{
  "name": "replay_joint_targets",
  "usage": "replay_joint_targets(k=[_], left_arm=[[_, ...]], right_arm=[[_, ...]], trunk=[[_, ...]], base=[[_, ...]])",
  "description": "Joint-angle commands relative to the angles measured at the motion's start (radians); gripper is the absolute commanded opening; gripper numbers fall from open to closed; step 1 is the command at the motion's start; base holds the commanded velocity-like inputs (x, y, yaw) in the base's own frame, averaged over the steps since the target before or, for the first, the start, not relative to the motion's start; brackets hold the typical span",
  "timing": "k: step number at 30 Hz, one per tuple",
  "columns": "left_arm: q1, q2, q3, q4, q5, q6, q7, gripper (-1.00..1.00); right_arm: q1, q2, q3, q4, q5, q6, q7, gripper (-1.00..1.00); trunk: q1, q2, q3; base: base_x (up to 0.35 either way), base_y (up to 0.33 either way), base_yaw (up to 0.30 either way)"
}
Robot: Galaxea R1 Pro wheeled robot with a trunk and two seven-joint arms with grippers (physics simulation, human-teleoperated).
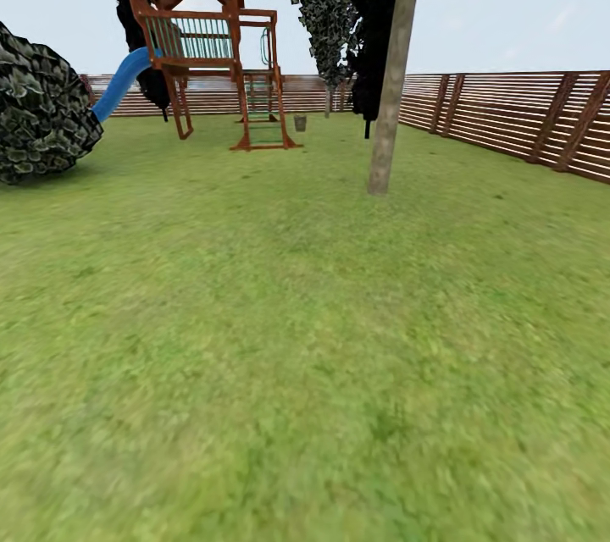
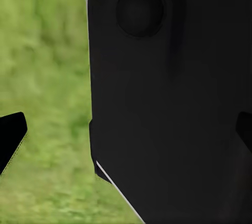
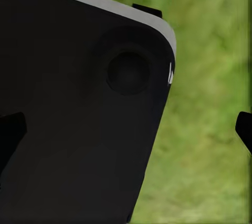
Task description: Take the three Easter eggs out of the wicker basket on the lawn in the garden, then place them on the lawn next to a single tree (choose any tree) so that all three eggs are next to the same tree and none are left in the basket.
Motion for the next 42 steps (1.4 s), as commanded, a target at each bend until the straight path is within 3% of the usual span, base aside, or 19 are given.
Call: replay_joint_targets(k=[1, 42], left_arm=[[0.001, 0.0, 0.001, -0.002, 0.001, -0.001, -0.001, 1.0], [0.001, 0.0, 0.001, -0.002, 0.001, -0.001, -0.001, 1.0]], right_arm=[[-0.001, 0.0, 0.007, 0.001, 0.0, -0.003, 0.0, 1.0], [-0.001, -0.002, 0.01, 0.004, 0.004, -0.002, 0.0, 1.0]], trunk=[[0.001, 0.0, -0.001], [0.001, 0.0, -0.001]], base=[[0.342, 0.0, 0.0], [0.342, 0.0, 0.0]])
